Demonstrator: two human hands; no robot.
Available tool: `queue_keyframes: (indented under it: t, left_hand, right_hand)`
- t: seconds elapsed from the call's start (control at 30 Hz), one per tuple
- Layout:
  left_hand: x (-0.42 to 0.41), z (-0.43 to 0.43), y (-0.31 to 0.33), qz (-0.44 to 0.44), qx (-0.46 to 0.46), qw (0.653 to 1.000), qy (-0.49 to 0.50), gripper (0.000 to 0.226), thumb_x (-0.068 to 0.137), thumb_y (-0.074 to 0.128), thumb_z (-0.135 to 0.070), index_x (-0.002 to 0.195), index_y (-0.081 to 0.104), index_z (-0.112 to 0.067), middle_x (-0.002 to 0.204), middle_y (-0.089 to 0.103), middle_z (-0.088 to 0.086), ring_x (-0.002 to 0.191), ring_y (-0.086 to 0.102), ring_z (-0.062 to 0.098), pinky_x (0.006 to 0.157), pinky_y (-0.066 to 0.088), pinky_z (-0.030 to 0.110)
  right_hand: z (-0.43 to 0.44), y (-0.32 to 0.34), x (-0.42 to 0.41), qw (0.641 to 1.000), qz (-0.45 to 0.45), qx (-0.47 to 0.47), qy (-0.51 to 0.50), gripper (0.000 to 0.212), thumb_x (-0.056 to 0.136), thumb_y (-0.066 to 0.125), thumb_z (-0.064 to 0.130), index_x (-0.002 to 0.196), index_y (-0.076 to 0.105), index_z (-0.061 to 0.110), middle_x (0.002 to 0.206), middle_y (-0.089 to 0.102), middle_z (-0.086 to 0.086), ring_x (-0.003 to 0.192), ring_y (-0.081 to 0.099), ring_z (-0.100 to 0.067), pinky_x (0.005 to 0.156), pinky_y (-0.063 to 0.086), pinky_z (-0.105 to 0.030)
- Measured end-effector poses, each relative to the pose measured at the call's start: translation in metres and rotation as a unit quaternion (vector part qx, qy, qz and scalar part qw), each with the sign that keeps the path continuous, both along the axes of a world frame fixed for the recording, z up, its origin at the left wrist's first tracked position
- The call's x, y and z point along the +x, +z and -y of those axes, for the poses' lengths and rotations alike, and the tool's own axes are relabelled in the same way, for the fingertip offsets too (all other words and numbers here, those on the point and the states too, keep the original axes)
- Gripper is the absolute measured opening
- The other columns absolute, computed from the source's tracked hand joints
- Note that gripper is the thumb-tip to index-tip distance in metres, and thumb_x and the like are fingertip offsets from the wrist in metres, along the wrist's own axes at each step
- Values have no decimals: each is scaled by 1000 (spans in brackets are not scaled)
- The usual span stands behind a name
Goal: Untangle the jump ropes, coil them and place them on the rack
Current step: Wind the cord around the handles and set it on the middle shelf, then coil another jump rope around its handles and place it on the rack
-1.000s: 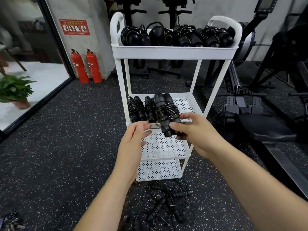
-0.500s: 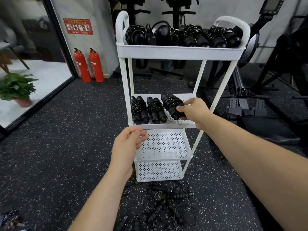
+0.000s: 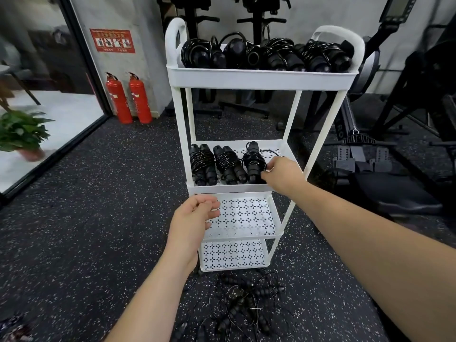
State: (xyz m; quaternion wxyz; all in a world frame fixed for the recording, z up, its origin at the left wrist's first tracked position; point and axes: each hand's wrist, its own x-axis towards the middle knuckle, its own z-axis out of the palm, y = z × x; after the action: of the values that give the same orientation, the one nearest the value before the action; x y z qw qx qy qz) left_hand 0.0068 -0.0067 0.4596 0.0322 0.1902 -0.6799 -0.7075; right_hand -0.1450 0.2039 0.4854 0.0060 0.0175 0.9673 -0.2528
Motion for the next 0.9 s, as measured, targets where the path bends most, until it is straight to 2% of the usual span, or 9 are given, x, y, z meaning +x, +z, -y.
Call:
queue_keyframes:
  t: [0.17,0.27,0.33,0.4,0.5,0.6,0.7,0.83,0.9]
  left_hand:
    - [1,-3,0,8,-4,1000,-3,23,107,57,-13,110,77,-22,105,81,-7,102,77,14,85,53,32]
    - [2,-4,0,9,-10,1000,-6,25,106,55,-10,110,77,-22,105,81,-8,102,77,14,88,54,34]
    - [3,-7,1,7,-9,1000,-7,25,106,55,-10,109,77,-21,105,81,-7,102,77,15,88,54,35]
    - [3,-8,2,6,-9,1000,-8,25,106,55,-10,109,77,-21,104,81,-7,100,77,15,89,54,36]
    - [3,-9,2,3,-8,1000,-10,25,106,55,-10,108,77,-22,104,81,-8,100,77,14,88,55,36]
    - [5,-8,4,1,-4,1000,-12,25,106,55,-10,107,77,-21,104,81,-8,100,77,15,86,53,34]
    - [5,-6,6,-7,3,1000,-8,25,106,55,-10,109,77,-20,105,81,-6,101,77,16,88,54,36]
    - [5,-4,10,-29,21,999,1,23,107,56,-12,111,77,-20,106,81,-4,103,78,17,91,56,38]
    - [7,-4,15,-44,31,999,-6,21,107,57,-12,113,76,-19,108,81,-4,104,78,16,93,56,39]
  right_hand:
    - [2,-3,-1,1000,7,-18,1,21,99,58,15,96,68,-3,81,66,-17,74,57,-31,57,40,-31]
    - [9,-3,-6,996,26,-79,-14,29,103,51,30,84,53,8,84,61,-11,76,55,-29,58,35,-35]
    - [15,1,-7,995,39,-92,-24,42,103,54,54,95,52,12,94,65,-10,81,58,-25,60,36,-36]
    - [22,2,-5,997,42,-68,-21,64,93,67,71,109,48,12,92,63,-6,87,62,-25,61,40,-36]
    - [30,-1,-4,998,48,-37,-15,78,89,75,69,118,32,11,87,61,-4,89,65,-28,66,47,-37]
    - [32,-1,-7,993,47,-103,-31,69,99,72,53,127,30,6,95,63,-10,89,63,-31,69,46,-39]
    - [27,1,-4,982,13,-185,-49,50,107,58,39,131,32,5,102,65,-16,83,59,-31,66,43,-39]
    - [22,21,18,962,-14,-272,-26,34,112,47,37,132,34,14,84,56,-4,73,52,-22,61,37,-37]
    - [22,32,36,936,-5,-350,-25,35,110,49,42,136,41,21,93,59,-1,83,54,-18,70,41,-37]
